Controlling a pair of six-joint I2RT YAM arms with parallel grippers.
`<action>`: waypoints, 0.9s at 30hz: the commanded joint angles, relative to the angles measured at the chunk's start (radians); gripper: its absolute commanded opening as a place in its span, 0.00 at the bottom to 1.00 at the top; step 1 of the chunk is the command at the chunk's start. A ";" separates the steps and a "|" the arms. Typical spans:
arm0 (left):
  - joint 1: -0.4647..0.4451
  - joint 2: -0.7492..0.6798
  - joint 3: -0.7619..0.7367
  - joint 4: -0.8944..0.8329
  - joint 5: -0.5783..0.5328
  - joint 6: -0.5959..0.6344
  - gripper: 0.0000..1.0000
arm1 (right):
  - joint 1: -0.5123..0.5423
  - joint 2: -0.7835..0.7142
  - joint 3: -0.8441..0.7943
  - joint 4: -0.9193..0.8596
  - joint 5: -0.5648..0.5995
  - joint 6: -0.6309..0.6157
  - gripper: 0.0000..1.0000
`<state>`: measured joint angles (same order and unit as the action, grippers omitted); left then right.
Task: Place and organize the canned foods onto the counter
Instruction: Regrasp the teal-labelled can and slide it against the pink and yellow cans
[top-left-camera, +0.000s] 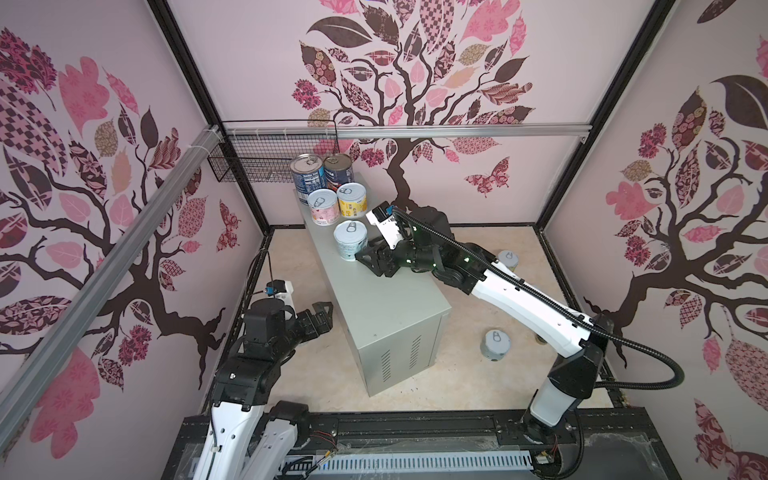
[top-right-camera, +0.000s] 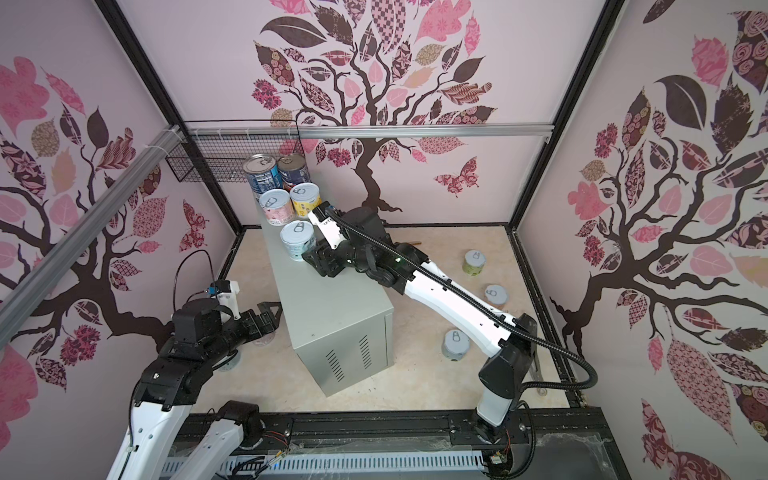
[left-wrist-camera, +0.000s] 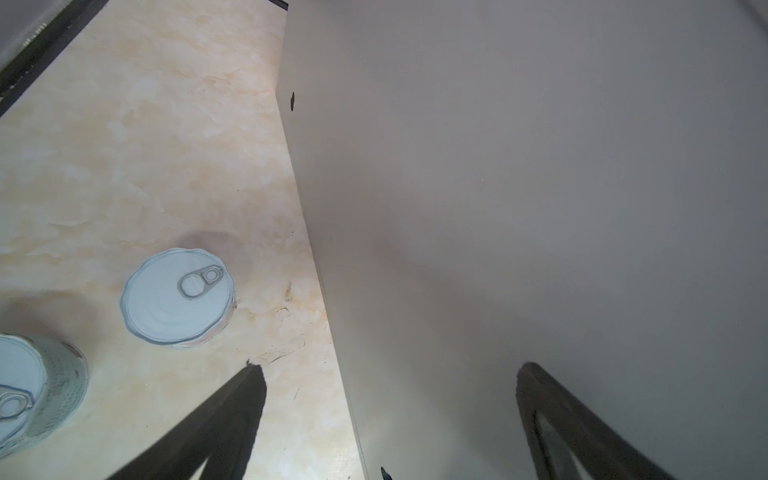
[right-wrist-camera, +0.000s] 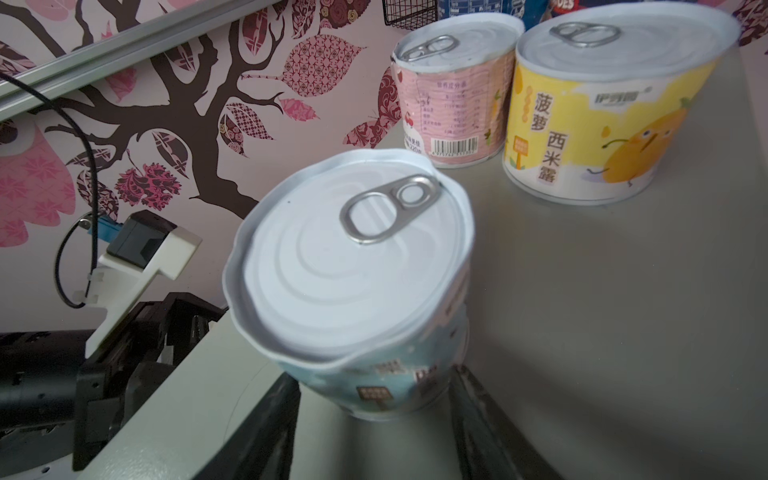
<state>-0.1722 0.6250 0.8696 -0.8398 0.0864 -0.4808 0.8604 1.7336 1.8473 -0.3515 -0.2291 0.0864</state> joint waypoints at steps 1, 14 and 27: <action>-0.014 0.004 0.050 0.003 -0.045 0.043 0.98 | -0.006 0.066 0.066 0.010 -0.004 0.018 0.61; -0.048 0.008 0.045 0.002 -0.101 0.065 0.98 | -0.006 0.209 0.203 0.021 0.025 0.062 0.61; -0.071 0.006 0.023 0.010 -0.111 0.065 0.98 | -0.006 0.332 0.367 -0.043 -0.006 0.078 0.60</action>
<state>-0.2367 0.6380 0.8825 -0.8467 -0.0135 -0.4290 0.8577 2.0006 2.1601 -0.3290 -0.2199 0.1398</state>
